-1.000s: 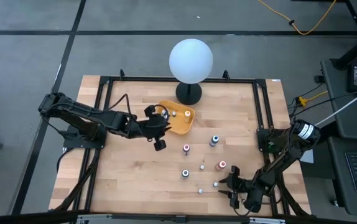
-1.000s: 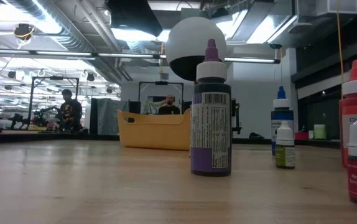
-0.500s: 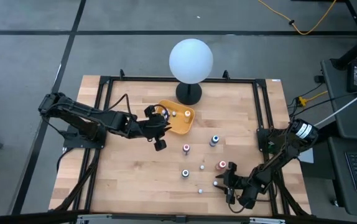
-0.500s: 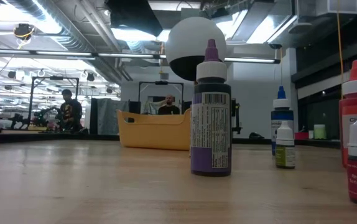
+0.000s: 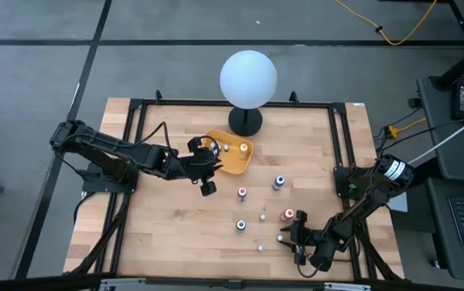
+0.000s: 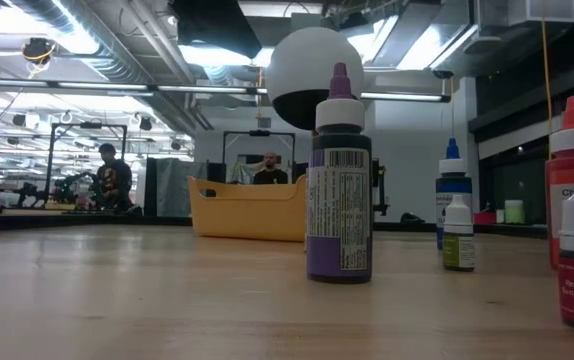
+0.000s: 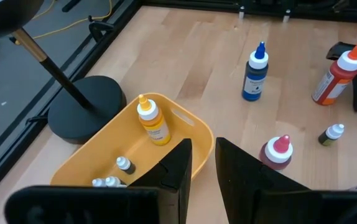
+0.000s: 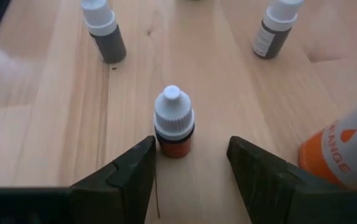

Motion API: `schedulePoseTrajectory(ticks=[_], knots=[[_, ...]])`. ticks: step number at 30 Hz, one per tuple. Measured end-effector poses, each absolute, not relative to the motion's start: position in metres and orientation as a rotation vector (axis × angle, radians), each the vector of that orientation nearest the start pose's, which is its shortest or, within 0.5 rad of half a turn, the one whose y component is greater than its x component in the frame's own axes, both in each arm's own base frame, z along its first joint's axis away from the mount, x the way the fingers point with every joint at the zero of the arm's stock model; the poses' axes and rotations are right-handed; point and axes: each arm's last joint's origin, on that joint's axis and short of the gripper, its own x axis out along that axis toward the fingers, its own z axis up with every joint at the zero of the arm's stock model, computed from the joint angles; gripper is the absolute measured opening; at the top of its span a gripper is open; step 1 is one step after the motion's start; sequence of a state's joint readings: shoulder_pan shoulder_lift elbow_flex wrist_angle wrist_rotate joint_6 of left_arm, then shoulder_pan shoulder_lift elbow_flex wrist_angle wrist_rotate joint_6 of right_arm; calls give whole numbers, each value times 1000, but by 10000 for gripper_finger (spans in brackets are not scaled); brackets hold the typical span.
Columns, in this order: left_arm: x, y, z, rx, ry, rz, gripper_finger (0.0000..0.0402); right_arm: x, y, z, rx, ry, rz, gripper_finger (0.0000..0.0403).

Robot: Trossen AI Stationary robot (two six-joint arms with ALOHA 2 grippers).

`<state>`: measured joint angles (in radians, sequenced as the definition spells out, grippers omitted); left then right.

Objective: Pick & Place food coloring
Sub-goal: Put the right small red food coloring bottle into the yellow bin

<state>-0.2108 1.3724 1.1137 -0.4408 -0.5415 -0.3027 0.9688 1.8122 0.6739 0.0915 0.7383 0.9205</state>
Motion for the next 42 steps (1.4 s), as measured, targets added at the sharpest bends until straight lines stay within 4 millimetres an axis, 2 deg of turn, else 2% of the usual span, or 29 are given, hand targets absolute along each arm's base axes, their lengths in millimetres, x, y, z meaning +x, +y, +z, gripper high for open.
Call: schedulePoseTrajectory(ticks=[14,18,25,29,37,42], knots=[[288,-46,298,-55,591,417,67,183,223,87,48,677,-86,207],[288,-46,298,-56,591,417,67,183,223,87,53,681,-83,180],[288,-46,298,-56,591,417,67,183,224,87,59,688,-75,97],[288,-46,298,-56,591,418,67,183,224,87,59,689,-71,63],[288,-46,298,-56,591,418,67,183,225,91,43,688,-51,78],[288,-48,299,-62,578,409,67,182,226,113,52,660,17,64]])
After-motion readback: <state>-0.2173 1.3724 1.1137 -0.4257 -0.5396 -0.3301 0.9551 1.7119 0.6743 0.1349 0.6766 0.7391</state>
